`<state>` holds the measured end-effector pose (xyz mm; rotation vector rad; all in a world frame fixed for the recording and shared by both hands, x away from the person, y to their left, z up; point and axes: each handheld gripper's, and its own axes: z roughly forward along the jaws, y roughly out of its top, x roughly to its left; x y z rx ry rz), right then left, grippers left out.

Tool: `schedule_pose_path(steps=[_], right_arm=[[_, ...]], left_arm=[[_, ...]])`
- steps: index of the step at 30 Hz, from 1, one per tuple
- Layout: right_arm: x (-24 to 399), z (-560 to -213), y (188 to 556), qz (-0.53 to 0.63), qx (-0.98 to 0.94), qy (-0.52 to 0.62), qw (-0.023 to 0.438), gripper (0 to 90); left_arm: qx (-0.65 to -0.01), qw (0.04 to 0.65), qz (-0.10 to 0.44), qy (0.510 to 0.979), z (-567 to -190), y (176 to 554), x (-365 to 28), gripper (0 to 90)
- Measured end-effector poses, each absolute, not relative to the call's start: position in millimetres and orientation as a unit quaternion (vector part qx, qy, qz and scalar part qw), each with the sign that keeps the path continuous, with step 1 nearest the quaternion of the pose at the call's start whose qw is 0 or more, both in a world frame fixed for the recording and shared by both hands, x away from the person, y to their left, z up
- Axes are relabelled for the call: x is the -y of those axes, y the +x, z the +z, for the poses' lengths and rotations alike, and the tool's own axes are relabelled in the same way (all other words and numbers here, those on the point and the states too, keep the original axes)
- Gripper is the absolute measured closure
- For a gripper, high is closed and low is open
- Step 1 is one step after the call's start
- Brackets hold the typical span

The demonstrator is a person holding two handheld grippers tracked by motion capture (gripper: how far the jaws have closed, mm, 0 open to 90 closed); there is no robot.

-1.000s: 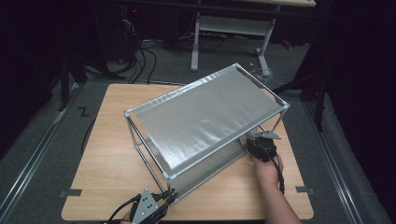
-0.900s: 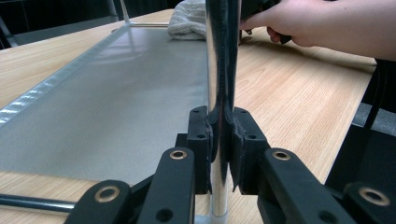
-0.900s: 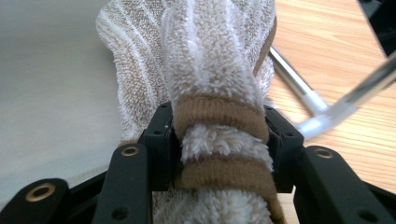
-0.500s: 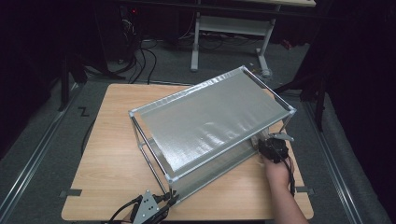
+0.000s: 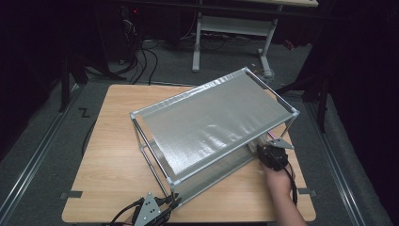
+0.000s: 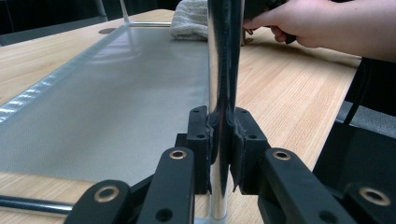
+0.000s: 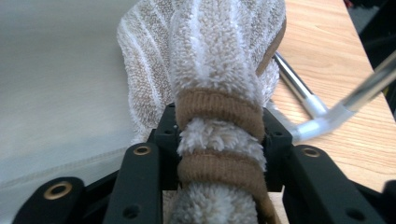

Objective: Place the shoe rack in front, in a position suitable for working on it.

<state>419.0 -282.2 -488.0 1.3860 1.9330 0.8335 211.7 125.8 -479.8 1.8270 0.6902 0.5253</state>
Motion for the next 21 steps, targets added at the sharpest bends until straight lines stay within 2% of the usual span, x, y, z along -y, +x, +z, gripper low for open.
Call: schedule_pose_path(steps=[9,21], right_arm=[[268.7,-477.1,385.5,0.380,-0.717,0.509,0.289,63.6],[265.4,-467.9,340.4,0.433,-0.701,0.489,0.287,62.7]], left_arm=[[-0.292,0.530,0.219,0.765,-481.4,212.8,-125.1,76.6],[-0.297,0.533,0.217,0.762,-482.0,212.2,-126.7,65.9]])
